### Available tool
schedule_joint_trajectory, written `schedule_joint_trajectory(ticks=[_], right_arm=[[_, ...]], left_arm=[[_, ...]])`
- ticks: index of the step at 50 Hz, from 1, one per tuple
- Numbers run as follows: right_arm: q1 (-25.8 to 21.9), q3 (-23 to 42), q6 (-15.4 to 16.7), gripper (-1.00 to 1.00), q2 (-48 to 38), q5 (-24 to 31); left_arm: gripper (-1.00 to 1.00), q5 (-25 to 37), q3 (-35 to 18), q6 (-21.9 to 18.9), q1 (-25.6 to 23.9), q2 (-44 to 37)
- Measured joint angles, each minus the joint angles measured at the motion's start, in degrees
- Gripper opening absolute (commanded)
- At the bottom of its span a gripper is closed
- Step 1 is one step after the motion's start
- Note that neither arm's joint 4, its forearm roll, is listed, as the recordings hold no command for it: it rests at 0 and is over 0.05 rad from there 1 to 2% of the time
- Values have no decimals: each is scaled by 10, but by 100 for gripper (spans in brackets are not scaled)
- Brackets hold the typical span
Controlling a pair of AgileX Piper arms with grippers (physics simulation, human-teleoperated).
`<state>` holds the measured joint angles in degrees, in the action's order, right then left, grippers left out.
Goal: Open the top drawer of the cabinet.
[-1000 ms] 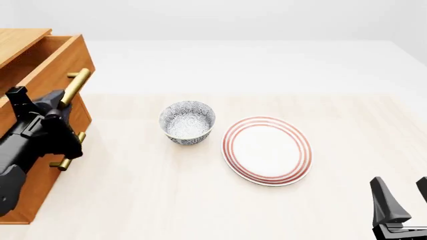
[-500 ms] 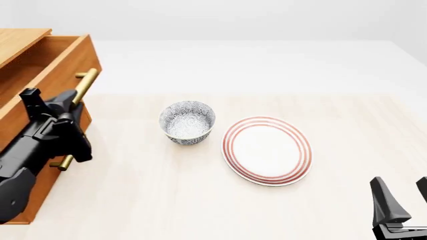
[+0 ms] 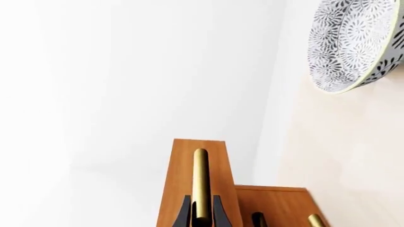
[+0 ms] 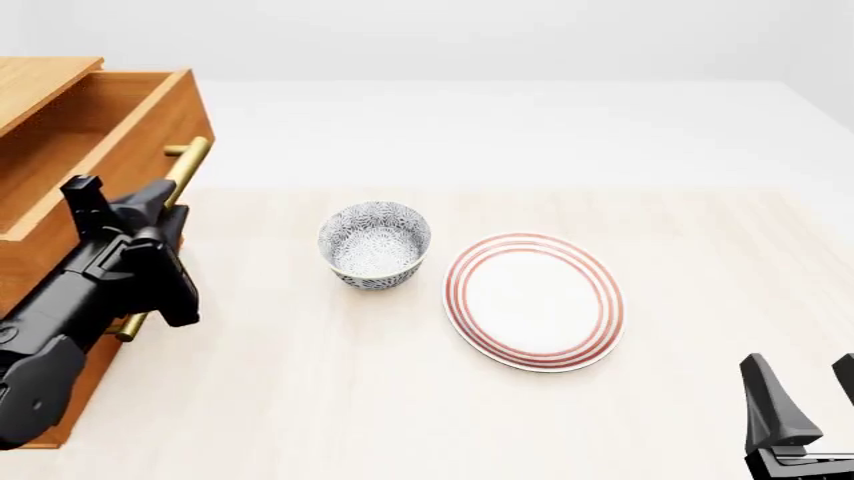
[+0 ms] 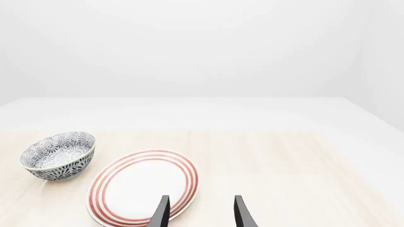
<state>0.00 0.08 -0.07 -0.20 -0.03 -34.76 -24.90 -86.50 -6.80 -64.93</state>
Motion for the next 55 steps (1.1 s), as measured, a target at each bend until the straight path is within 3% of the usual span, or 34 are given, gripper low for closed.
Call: schedule_joint_trajectory(ticks=[4, 5, 37, 45, 55], right_arm=[[0, 0, 0, 100, 0, 0], [0, 0, 0, 100, 0, 0], [0, 0, 0, 100, 0, 0], [0, 0, 0, 100, 0, 0], [0, 0, 0, 100, 0, 0]], left_arm=[[-100, 0, 0, 1, -4, 0], [100, 0, 0, 2, -5, 0], [100, 21, -5, -2, -82, 26], [100, 68, -27, 34, -100, 48], [100, 166, -75, 116, -112, 84]])
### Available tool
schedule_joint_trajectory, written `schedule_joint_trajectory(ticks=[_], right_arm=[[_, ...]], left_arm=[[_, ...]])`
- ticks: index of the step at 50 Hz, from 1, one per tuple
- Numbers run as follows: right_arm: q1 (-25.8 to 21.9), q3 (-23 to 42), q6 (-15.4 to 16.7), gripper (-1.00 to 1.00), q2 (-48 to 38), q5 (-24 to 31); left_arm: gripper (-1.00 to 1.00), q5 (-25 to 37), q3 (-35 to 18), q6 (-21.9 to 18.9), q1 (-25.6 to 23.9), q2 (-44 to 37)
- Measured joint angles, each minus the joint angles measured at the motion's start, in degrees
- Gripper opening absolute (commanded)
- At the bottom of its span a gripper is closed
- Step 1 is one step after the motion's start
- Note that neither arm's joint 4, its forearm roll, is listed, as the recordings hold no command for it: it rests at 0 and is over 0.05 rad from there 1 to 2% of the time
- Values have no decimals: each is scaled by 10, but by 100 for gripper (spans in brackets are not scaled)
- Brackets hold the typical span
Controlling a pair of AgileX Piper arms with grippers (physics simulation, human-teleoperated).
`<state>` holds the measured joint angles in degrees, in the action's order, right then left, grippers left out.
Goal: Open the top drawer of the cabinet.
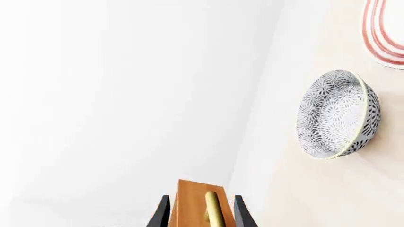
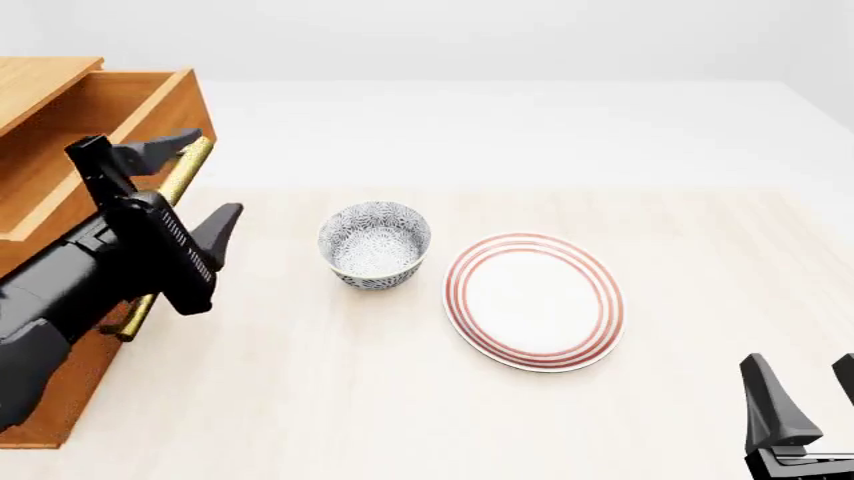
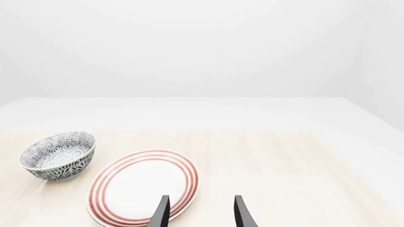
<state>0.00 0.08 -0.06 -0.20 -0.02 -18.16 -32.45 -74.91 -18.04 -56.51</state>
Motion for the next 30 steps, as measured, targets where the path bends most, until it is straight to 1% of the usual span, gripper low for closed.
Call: schedule_joint_trajectory(ticks=[9, 20, 30], right_arm=[[0, 0, 0, 100, 0, 0], [0, 0, 0, 100, 0, 0], [0, 0, 0, 100, 0, 0]], left_arm=[[100, 97, -64, 109, -16, 14], [100, 190, -124, 230, -11, 27], [100, 261, -166, 320, 7, 44]])
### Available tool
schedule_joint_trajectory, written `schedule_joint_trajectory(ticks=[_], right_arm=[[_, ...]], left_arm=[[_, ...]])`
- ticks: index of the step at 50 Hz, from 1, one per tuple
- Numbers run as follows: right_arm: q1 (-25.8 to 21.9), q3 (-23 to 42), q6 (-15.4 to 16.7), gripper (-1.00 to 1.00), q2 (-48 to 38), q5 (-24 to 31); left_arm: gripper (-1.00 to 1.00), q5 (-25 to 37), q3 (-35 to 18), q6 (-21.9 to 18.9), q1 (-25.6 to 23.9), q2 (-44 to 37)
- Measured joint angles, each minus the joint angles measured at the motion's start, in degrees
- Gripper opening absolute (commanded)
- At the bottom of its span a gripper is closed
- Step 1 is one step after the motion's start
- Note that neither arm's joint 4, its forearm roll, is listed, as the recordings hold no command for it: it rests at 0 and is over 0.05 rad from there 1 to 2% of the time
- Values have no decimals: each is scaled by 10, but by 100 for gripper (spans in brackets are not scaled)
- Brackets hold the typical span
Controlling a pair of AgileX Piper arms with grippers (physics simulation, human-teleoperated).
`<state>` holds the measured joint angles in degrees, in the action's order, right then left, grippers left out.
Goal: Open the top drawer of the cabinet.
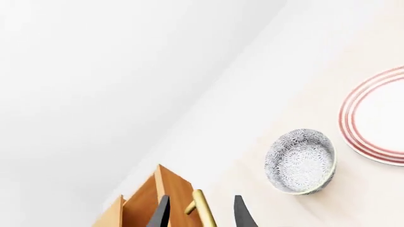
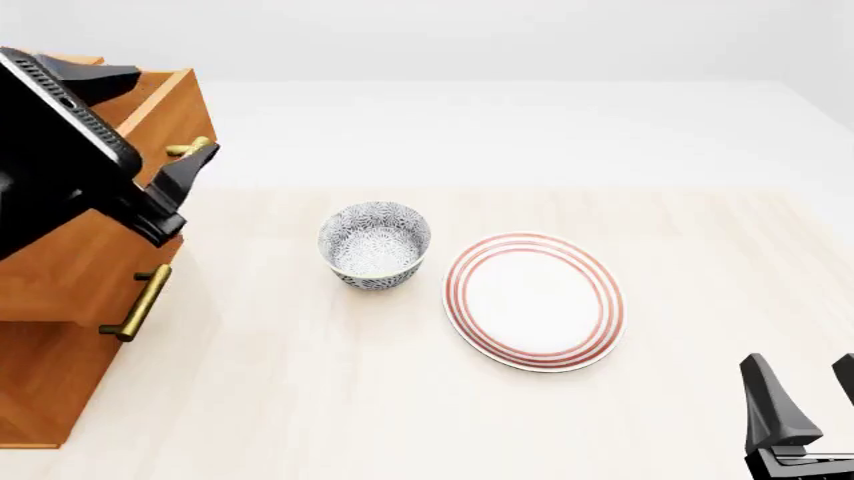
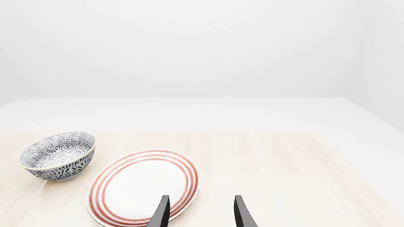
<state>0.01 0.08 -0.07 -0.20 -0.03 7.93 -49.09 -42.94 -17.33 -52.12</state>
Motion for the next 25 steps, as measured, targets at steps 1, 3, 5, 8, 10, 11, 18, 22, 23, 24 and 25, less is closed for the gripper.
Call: schedule_joint_trajectory(ticks=[1, 3, 5, 8, 10, 11, 18, 22, 23, 24, 25], right_arm=[[0, 0, 0, 100, 0, 0], [0, 0, 0, 100, 0, 0], [0, 0, 0, 100, 0, 0], [0, 0, 0, 100, 0, 0], [0, 0, 0, 100, 0, 0], [0, 0, 0, 100, 0, 0], [0, 0, 0, 100, 0, 0], [0, 0, 0, 100, 0, 0], [0, 0, 0, 100, 0, 0], [0, 0, 0, 100, 0, 0], [0, 0, 0, 100, 0, 0]], left_arm=[[100, 6, -4, 8, 2, 2], [100, 19, -10, 22, 6, 5], [100, 31, -16, 37, 11, 9], [100, 47, -23, 57, 19, 14], [100, 57, -26, 70, 25, 18], [100, 62, -27, 76, 28, 19], [100, 95, -35, 122, 48, 29], [100, 114, -42, 146, 60, 34], [100, 118, -43, 151, 63, 35], [100, 123, -45, 156, 67, 36], [100, 127, -47, 162, 69, 37]])
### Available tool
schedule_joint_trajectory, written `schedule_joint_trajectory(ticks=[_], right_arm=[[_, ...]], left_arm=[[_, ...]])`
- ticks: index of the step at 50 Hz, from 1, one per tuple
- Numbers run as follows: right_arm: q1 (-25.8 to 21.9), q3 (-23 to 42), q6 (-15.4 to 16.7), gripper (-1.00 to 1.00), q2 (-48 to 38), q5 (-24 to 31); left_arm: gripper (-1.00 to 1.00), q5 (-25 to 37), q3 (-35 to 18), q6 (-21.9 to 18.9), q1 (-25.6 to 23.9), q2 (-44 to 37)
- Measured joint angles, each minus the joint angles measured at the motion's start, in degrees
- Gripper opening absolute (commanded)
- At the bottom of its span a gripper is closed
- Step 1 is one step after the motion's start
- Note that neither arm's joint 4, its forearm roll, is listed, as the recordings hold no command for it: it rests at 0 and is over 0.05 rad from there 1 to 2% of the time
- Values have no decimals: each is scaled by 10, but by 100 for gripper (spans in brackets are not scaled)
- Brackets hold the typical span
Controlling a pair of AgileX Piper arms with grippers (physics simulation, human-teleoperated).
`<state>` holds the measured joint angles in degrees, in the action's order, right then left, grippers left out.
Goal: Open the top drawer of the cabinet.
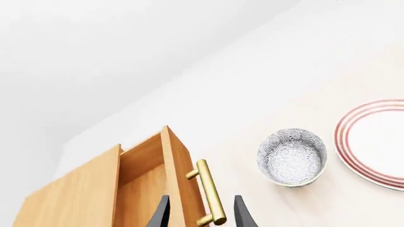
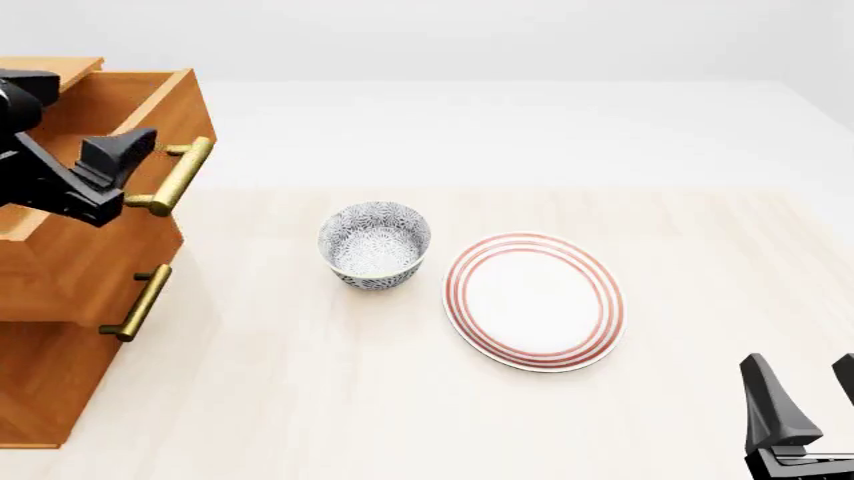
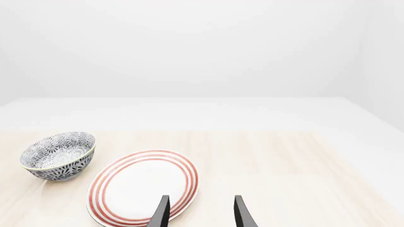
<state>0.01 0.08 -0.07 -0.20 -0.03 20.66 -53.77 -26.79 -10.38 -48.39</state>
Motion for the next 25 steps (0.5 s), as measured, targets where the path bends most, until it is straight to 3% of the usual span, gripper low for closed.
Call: schedule_joint_trajectory(ticks=[25], right_arm=[[0, 0, 0, 100, 0, 0]], left_arm=[[100, 104, -47, 142, 56, 16]])
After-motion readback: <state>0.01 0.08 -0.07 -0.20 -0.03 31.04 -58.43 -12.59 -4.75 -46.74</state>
